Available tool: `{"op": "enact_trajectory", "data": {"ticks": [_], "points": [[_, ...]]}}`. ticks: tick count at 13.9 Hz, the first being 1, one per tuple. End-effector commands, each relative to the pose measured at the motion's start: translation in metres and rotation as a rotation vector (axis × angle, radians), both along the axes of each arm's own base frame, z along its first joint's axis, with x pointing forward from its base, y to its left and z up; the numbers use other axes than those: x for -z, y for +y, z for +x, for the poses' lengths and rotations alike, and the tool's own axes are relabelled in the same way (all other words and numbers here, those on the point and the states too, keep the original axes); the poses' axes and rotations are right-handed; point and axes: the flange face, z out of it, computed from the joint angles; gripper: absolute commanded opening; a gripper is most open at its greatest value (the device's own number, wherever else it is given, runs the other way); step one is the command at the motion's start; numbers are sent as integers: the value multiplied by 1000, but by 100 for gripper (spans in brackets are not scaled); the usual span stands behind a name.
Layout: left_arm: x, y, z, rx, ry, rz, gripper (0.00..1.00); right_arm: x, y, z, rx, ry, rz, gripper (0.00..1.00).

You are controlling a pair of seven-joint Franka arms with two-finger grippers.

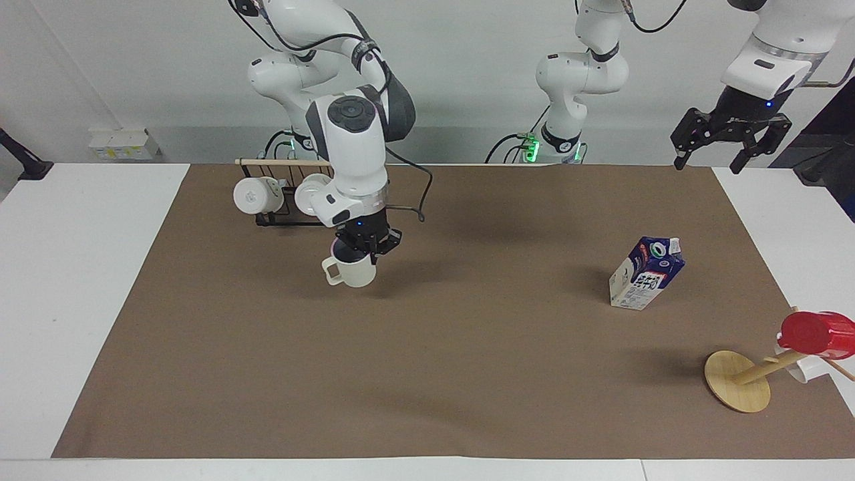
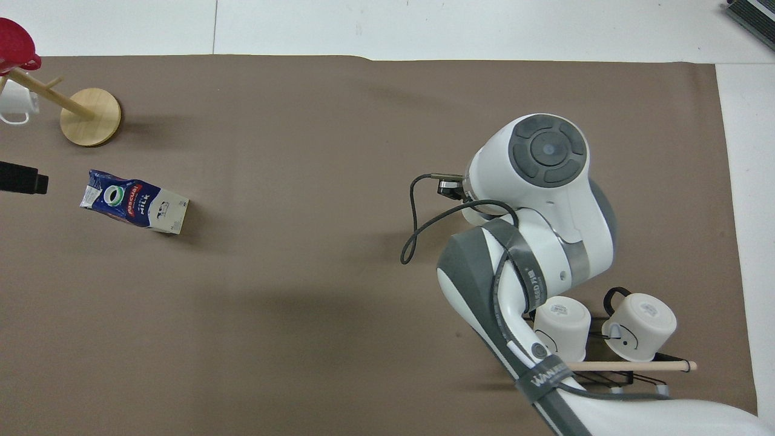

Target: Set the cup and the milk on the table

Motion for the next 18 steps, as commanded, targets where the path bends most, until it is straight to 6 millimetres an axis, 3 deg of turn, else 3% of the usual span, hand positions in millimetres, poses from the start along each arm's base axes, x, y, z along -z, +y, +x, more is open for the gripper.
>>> {"op": "enact_trajectory", "data": {"ticks": [1, 3, 6, 12, 18], "points": [[-2, 3, -5, 10, -16, -8, 100, 14, 41, -1, 16, -8, -3, 0], [-2, 3, -5, 10, -16, -8, 100, 29, 75, -9, -3, -15, -10, 0], [-2, 4, -5, 9, -14, -8, 100, 49, 109, -8, 15, -29, -6, 0], [-2, 4, -5, 9, -16, -8, 100, 63, 118, 3, -23, -132, 11, 0], [2, 3, 0, 10, -17, -8, 100, 75, 117, 4, -42, -118, 12, 0]]}}
